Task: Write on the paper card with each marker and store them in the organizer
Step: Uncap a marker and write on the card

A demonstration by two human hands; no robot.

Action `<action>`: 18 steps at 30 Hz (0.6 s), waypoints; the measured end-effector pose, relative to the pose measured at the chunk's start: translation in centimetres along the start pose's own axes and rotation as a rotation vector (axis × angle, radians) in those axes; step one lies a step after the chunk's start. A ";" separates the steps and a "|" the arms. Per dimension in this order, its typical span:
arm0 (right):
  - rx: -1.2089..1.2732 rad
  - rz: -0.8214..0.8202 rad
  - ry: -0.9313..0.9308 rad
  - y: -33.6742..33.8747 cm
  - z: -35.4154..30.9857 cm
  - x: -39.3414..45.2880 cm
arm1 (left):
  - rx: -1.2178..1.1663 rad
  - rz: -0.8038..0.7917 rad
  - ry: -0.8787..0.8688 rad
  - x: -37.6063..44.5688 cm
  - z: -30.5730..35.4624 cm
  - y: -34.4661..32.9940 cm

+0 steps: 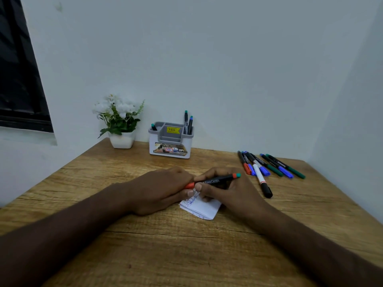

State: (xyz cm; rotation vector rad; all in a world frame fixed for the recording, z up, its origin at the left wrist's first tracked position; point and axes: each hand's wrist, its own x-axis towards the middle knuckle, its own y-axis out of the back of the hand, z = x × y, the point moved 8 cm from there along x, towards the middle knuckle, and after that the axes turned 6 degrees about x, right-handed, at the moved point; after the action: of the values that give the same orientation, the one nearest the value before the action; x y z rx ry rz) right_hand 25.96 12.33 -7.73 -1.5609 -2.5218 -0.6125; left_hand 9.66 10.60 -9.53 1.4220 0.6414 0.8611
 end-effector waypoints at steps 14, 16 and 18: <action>-0.008 -0.043 -0.065 -1.0 0.7 0.6 | 0.039 0.044 0.023 -0.3 0.0 0.3; 0.010 -0.058 -0.067 -1.3 0.8 0.4 | 0.027 0.058 0.015 -0.1 -0.1 0.2; 0.008 -0.037 -0.047 -1.2 0.7 0.2 | -0.030 0.088 0.005 0.1 -0.3 0.2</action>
State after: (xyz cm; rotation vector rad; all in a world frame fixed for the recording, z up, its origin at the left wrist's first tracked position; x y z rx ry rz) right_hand 24.84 12.30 -8.65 -1.5475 -2.5896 -0.5762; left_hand 9.40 10.85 -9.36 1.4294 0.5711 0.9398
